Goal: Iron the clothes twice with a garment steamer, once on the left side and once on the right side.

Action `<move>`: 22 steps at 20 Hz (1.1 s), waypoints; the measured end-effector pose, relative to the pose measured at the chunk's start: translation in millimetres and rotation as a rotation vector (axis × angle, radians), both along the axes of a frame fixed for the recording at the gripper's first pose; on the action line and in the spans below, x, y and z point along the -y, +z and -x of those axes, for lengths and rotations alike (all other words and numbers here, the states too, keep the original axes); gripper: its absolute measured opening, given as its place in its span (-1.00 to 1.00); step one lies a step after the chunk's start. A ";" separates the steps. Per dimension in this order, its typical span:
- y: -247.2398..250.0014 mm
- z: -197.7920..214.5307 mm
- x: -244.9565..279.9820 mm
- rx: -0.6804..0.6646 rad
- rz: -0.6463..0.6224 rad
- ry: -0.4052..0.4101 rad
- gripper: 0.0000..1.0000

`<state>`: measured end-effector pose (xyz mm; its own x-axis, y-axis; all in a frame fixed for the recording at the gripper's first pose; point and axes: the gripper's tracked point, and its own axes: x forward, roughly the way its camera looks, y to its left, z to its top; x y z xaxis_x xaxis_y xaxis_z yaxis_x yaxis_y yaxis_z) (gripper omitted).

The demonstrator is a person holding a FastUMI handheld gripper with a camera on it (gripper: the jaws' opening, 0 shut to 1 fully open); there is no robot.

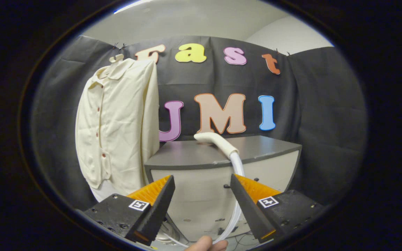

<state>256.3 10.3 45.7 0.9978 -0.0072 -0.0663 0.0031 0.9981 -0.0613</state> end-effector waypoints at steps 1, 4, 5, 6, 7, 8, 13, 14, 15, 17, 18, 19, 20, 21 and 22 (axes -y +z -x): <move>10.2 -18.2 1.1 -0.003 0.004 -0.003 0.95; 33.3 -71.0 7.6 -0.019 0.023 -0.017 0.95; 36.0 -91.2 10.7 -0.038 0.028 -0.018 0.95; 36.9 -109.0 11.9 -0.063 0.033 -0.014 0.95; 39.2 -127.1 17.2 -0.080 0.041 -0.018 0.95; 40.2 -144.3 24.5 -0.107 0.050 -0.038 0.96; 20.9 -204.9 55.6 -0.286 0.134 -0.098 0.96; 17.9 -210.1 59.3 -0.314 0.145 -0.102 0.95; 13.0 -216.1 62.0 -0.348 0.146 -0.101 0.93; 11.2 -225.7 67.4 -0.384 0.144 -0.114 0.90; 7.0 -228.5 66.5 -0.414 0.140 -0.111 0.87; 0.0 -235.8 68.0 -0.440 0.129 -0.109 0.85; -5.5 -240.2 67.4 -0.461 0.111 -0.112 0.84; -9.6 -244.5 68.5 -0.475 0.100 -0.119 0.82; -17.6 -247.8 67.8 -0.510 0.090 -0.124 0.78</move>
